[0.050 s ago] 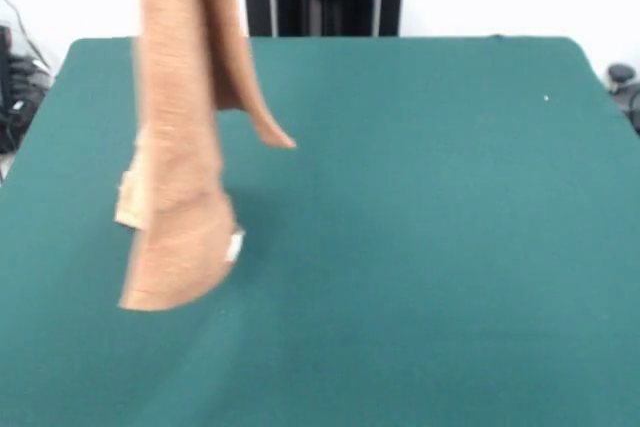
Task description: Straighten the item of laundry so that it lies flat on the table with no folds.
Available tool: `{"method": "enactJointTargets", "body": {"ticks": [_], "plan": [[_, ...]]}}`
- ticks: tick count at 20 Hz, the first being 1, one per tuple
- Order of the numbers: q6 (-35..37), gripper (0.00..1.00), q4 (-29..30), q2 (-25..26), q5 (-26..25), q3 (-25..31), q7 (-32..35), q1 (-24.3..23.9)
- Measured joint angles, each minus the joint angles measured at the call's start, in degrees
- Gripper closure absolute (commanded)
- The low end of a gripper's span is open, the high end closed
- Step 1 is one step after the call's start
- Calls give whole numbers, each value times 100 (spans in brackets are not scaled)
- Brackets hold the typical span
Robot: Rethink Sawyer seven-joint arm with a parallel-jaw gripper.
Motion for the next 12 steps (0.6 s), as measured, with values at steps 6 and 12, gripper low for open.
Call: {"method": "enactJointTargets", "body": {"ticks": [6,12], "plan": [[-2,100,-7,195,364,-310,762,503],[-99,100,-119,699,672,-727,1189,795]]}}
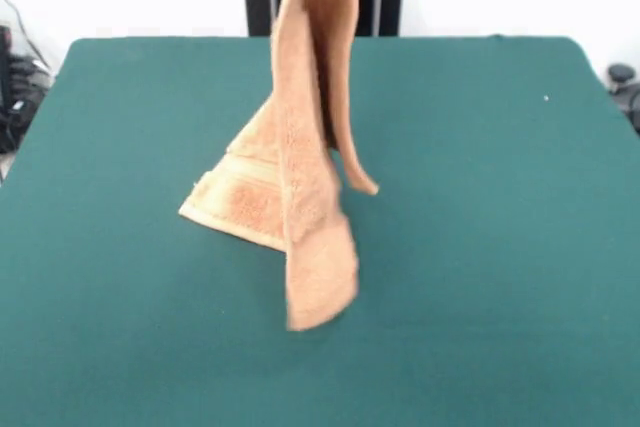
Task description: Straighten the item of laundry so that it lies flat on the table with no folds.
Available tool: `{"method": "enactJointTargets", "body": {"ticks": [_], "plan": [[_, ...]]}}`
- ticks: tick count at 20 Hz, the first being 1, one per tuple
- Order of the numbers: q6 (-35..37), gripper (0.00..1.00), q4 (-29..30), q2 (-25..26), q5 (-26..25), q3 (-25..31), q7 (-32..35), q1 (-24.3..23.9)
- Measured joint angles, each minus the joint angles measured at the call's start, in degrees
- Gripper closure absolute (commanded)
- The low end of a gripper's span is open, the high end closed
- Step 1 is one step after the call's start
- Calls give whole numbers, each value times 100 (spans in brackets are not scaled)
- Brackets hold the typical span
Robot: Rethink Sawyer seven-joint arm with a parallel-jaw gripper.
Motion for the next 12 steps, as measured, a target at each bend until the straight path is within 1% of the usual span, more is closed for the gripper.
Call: {"method": "enactJointTargets", "body": {"ticks": [5,6,8,9,10,11,12], "plan": [[-313,100,-226,626,266,-498,398,506],[-413,100,-348,862,391,-650,563,721],[-482,100,-419,1002,483,-705,680,832],[-564,100,-486,1148,609,-718,787,913],[-602,100,-507,1204,670,-713,829,929],[-745,100,-554,1367,879,-657,918,912],[-791,100,-568,1414,944,-632,927,890]]}}
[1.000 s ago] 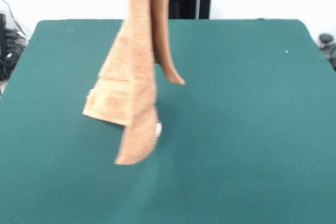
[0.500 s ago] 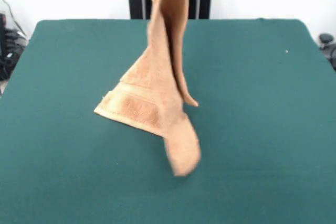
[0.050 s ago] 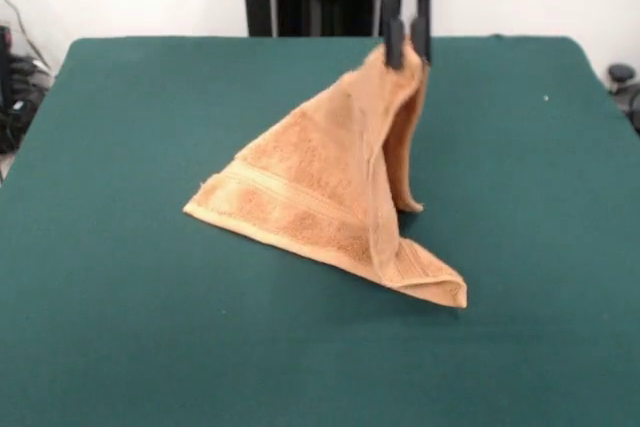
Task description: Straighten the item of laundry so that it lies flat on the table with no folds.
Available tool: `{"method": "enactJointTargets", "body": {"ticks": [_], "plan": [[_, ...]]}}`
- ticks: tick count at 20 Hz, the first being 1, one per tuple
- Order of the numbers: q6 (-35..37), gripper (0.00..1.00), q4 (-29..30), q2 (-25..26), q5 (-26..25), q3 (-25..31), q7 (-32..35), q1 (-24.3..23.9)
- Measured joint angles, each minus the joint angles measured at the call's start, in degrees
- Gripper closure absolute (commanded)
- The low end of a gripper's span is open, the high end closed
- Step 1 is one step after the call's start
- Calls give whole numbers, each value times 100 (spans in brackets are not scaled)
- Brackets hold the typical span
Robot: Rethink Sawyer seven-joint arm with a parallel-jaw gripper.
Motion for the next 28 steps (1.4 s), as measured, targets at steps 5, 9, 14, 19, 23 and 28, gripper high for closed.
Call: {"method": "enactJointTargets", "body": {"ticks": [5,9,14,19,23,28], "plan": [[-468,100,-242,532,521,208,13,-279],[-721,100,-693,1171,871,187,13,-378],[-745,100,-1011,1639,1034,180,13,-365],[-862,100,-1077,1925,1035,205,13,-426],[-876,100,-1109,2098,1035,312,13,-688],[-828,100,-1319,2416,863,705,12,-1496]]}}
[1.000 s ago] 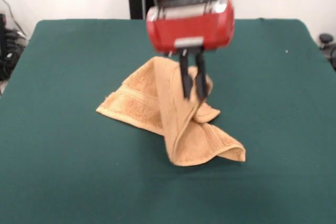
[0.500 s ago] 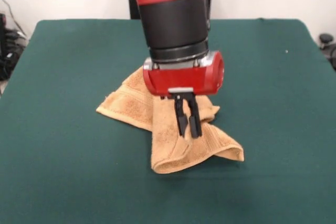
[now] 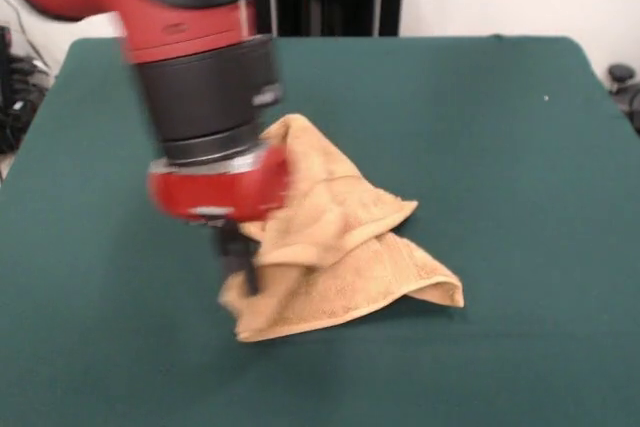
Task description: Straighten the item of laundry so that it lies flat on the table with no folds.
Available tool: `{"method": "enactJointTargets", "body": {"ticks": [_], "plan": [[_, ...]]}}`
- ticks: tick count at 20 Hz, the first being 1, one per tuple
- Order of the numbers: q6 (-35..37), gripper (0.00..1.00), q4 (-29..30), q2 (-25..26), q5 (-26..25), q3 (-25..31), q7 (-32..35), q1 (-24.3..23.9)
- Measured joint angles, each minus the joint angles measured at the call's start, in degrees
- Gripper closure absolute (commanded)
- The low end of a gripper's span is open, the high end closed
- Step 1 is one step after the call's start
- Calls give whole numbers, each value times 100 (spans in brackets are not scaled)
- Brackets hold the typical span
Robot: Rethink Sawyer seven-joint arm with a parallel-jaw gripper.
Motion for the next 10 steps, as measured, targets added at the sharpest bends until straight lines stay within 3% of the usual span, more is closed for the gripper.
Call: {"method": "enactJointTargets", "body": {"ticks": [3,6,10], "plan": [[272,100,-342,345,-210,257,-33,-688],[638,100,-668,599,-357,324,-82,-1035],[1737,100,-1566,1145,-653,383,-289,-1466]]}}
